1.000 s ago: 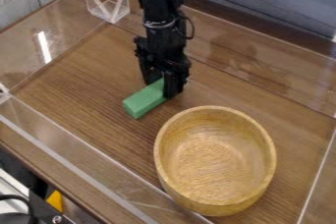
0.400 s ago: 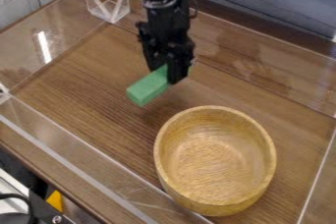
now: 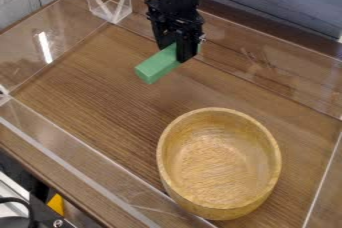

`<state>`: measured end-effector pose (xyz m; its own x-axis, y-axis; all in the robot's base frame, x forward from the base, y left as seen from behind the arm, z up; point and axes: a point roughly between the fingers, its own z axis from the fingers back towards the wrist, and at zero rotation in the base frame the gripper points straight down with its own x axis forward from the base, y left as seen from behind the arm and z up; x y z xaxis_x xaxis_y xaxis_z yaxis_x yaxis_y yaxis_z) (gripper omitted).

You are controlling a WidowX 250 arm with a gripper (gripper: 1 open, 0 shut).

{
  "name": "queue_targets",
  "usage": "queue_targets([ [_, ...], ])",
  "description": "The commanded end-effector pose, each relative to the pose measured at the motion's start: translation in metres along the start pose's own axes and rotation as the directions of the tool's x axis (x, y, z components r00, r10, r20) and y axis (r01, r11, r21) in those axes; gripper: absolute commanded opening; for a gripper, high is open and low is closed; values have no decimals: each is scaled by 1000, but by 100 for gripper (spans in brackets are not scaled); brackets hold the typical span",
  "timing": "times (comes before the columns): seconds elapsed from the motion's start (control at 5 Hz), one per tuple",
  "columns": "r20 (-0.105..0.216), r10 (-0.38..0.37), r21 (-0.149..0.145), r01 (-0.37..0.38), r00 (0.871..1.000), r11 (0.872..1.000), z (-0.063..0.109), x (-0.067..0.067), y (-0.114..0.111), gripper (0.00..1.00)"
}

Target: Put the green block in the brown bowl

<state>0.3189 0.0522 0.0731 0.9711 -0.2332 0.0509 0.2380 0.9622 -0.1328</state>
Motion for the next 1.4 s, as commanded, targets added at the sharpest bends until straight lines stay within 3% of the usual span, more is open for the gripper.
queue_targets([
  [0.0, 60, 34, 24, -35, 998, 999, 13, 11, 7, 0],
  [0.2, 70, 90, 25, -92, 993, 995, 10, 13, 14, 0],
  [0.6, 74, 129, 22, -131, 989, 991, -1, -8, 20, 0],
  [1.0, 67, 96, 17, -98, 993, 995, 7, -18, 21, 0],
  [1.2, 71, 129, 13, -130, 989, 991, 2, -12, 11, 0],
])
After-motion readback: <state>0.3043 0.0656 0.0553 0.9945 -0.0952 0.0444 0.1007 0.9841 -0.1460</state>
